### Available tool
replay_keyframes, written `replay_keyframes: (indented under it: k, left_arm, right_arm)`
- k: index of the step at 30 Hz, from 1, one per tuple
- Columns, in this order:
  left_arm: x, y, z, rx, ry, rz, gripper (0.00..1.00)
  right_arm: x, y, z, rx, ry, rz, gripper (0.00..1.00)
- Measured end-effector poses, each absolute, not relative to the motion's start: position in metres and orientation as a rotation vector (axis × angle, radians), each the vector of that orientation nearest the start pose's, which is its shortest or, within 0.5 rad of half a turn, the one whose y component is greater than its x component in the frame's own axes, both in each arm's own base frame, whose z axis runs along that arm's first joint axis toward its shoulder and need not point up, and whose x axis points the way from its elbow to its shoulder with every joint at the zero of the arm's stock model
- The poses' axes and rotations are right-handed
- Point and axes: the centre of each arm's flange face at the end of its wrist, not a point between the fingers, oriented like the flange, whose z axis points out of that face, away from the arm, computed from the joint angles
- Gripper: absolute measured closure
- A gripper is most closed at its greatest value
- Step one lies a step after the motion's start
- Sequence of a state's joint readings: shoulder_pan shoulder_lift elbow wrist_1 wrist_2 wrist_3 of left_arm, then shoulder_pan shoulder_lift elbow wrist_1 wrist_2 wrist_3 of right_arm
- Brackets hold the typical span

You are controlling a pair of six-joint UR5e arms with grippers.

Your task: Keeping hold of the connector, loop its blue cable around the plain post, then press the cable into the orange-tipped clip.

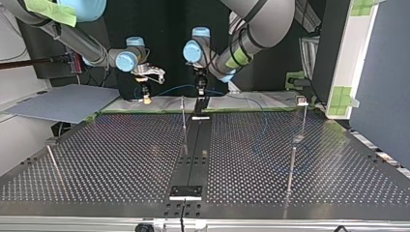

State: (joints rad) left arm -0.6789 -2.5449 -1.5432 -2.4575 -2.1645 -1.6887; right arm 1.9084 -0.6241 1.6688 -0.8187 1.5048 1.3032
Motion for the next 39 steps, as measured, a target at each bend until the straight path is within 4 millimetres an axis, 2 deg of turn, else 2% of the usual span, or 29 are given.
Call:
replay_keyframes:
  k: [10,26,39]
  left_arm:
    - [0.441,-0.465,-0.033,0.099,1.782,-0.038,1.0]
    - [0.471,-0.479,-0.013,0.087,1.734,-0.097,1.0]
    - [0.486,-0.473,-0.011,0.089,1.731,-0.114,1.0]
  right_arm:
    - [0.322,-0.547,-0.042,1.759,-0.899,1.248,1.0]
    - [0.32,-0.562,-0.03,1.732,-0.902,1.295,1.0]
    - [0.321,-0.566,-0.027,1.706,-0.925,1.321,1.0]
